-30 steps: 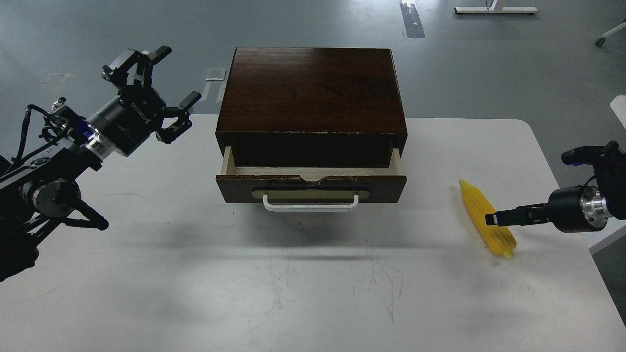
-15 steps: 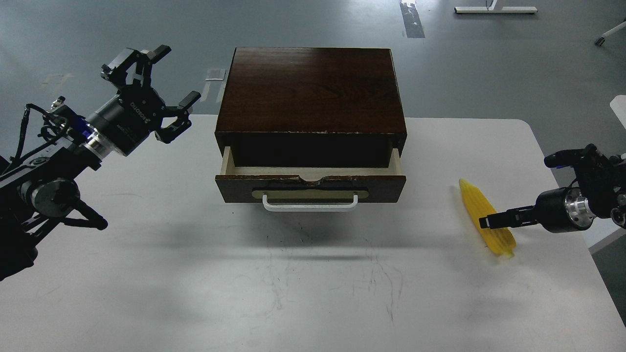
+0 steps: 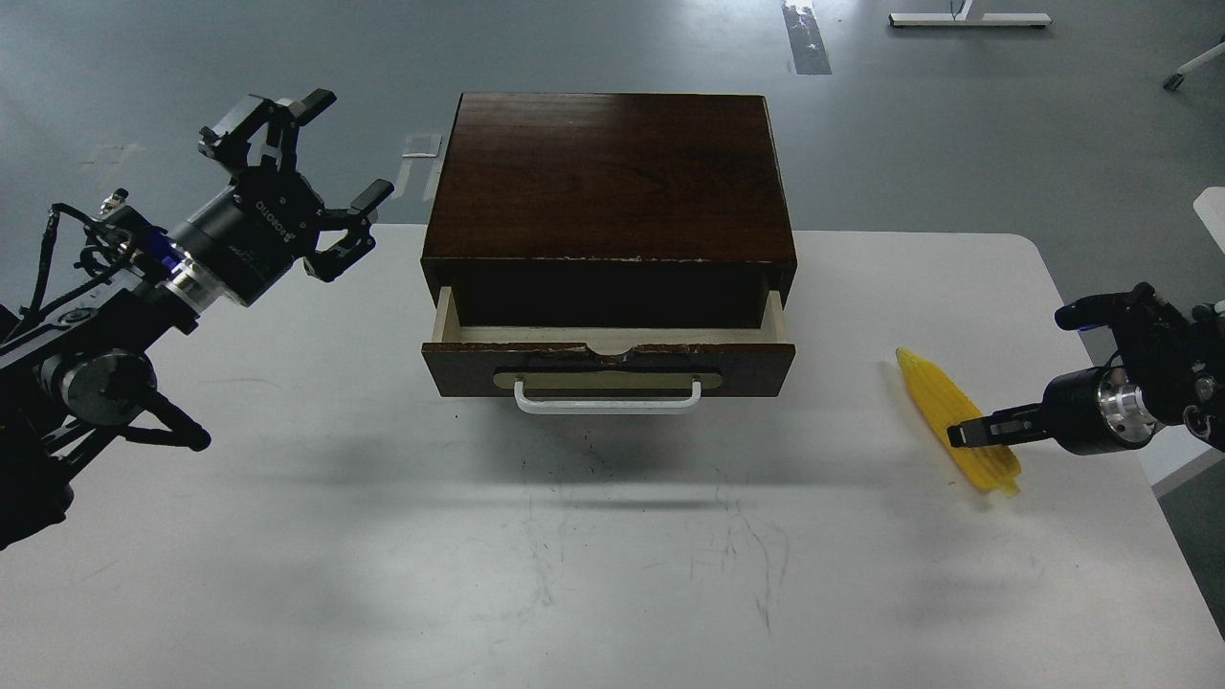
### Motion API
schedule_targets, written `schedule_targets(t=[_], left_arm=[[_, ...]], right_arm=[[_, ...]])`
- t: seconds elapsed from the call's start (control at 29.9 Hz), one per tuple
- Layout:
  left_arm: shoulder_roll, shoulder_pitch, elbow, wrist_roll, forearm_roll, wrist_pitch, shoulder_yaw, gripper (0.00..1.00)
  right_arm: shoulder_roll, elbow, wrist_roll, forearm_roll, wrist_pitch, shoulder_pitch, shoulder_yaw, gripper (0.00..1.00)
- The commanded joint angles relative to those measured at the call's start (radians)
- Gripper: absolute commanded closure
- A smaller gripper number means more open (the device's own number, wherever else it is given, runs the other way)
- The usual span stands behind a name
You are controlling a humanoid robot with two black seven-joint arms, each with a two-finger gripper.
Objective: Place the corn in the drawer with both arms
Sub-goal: 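Lift the corn with the right gripper and carry it over the drawer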
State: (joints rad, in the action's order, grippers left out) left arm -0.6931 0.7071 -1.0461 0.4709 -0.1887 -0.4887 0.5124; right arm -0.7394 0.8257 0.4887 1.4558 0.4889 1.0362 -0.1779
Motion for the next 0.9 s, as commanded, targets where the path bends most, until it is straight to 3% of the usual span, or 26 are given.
schedule_targets(t=[0.0,0.37,0.53,0.87], left_arm=[[0.001,0.002,0.000,0.000,0.000,0.000,0.000,0.02],[-0.002,0.005,0.000,0.000,0.000,0.000,0.009,0.02],[-0.003,0.005,0.000,0.000,0.000,0.000,0.014,0.02],[-0.006,0.006,0.000,0.000,0.000,0.000,0.015,0.02]], right_arm=[[-0.011,0.029,0.000,-0.005,0.000,0.067,0.003,0.85],[0.001,0.134,0.000,-0.005,0.000,0.507,-0.054,0.84],[0.138,0.203,0.000,-0.005,0.000,0.720,-0.193,0.83],[0.342,0.395,0.000,0.008,0.000,0.915,-0.351,0.83]])
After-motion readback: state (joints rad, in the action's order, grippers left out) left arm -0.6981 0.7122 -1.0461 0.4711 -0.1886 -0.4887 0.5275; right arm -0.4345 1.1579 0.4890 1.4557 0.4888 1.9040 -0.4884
